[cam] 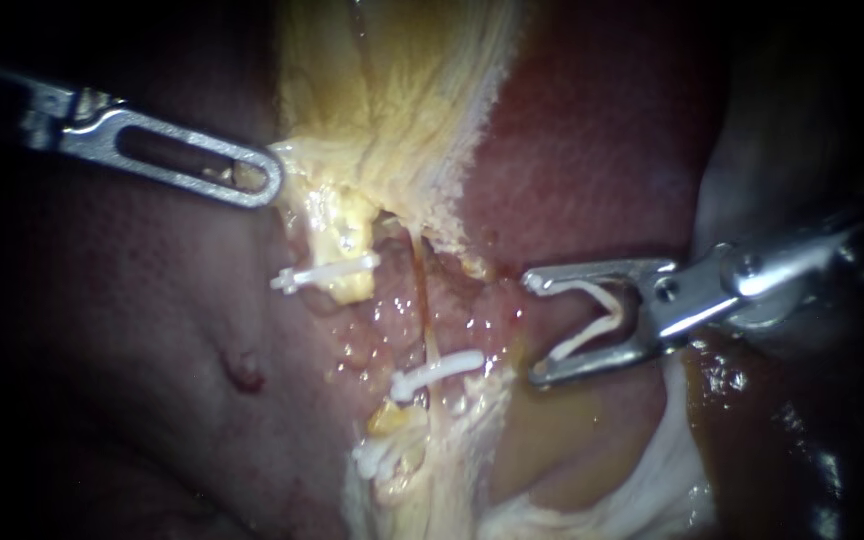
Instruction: Clipping second clip right tube
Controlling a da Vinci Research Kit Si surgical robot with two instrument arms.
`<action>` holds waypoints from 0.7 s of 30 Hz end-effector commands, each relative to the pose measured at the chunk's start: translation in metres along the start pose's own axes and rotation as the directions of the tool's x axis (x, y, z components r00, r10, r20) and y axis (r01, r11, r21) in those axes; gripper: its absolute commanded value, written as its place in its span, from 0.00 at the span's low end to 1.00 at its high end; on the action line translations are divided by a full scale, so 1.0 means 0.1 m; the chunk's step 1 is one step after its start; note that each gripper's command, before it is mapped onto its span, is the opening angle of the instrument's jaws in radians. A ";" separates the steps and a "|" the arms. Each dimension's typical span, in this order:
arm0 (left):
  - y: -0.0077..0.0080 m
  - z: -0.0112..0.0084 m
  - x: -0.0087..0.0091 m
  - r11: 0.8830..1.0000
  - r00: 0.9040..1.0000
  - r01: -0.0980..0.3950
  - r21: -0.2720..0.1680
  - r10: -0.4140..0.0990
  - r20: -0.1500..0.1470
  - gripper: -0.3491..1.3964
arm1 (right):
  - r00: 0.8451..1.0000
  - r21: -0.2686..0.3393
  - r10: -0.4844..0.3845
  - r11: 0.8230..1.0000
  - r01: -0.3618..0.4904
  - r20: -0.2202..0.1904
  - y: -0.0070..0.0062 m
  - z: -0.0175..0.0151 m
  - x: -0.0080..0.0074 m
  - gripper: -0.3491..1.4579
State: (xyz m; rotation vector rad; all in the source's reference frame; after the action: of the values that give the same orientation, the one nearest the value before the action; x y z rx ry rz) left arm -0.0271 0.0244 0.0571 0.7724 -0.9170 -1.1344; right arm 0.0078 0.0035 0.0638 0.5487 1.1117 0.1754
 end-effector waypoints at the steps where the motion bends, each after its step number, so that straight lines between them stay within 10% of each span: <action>1: 0.000 0.001 0.000 1.000 1.000 0.000 0.000 0.000 0.000 0.00 | 1.000 0.004 0.010 1.000 -0.010 -0.006 0.001 0.005 -0.002 0.47; 21: -0.002 0.005 0.004 1.000 1.000 -0.001 -0.006 0.001 0.006 0.00 | 0.975 0.087 0.210 0.975 -0.203 -0.070 0.040 0.075 -0.053 0.47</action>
State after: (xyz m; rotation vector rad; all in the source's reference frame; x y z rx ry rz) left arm -0.0276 0.0240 0.0572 0.7644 -0.9184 -1.1381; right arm 0.0127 0.0022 0.0727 0.7446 1.1454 0.3397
